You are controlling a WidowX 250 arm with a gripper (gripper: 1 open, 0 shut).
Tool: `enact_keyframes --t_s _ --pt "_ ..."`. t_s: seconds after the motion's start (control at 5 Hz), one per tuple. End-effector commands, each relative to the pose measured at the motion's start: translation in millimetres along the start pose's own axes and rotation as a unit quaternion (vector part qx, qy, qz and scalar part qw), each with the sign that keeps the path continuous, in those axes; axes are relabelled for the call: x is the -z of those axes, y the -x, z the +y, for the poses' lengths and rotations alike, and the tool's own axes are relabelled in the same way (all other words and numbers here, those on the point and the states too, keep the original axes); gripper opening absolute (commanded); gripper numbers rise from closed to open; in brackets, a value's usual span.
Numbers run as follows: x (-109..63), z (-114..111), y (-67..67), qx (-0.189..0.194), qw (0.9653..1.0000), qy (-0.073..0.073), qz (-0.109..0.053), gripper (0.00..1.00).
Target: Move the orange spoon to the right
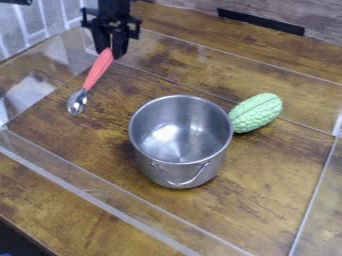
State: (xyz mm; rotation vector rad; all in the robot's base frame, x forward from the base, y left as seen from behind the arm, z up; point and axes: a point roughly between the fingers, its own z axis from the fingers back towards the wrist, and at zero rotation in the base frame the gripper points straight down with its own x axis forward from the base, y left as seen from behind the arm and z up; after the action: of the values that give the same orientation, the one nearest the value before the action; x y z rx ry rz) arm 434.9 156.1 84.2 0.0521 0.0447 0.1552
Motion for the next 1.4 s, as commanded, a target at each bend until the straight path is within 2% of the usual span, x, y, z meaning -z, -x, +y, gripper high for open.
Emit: enact_keyframes --t_s 0.0,0.2,0.4,0.8,1.0,1.2 --pt "-26.3 -10 -15.1 0.038 0.9986 -0.007 -0.037 0.00" --pt "-25.0 -18 -26.4 0.071 0.9967 -0.009 -0.037 0.00" --pt "-42.0 -24 -23.6 0.102 0.9938 -0.012 -0.041 0.00" --pt "-71.2 -30 -14.2 0.126 0.9912 -0.005 -0.039 0.00" --pt "-72.4 -44 -7.4 0.153 0.9874 -0.001 -0.039 0.00" --pt "-77.1 -58 -9.7 0.184 0.9819 0.001 -0.046 0.00"
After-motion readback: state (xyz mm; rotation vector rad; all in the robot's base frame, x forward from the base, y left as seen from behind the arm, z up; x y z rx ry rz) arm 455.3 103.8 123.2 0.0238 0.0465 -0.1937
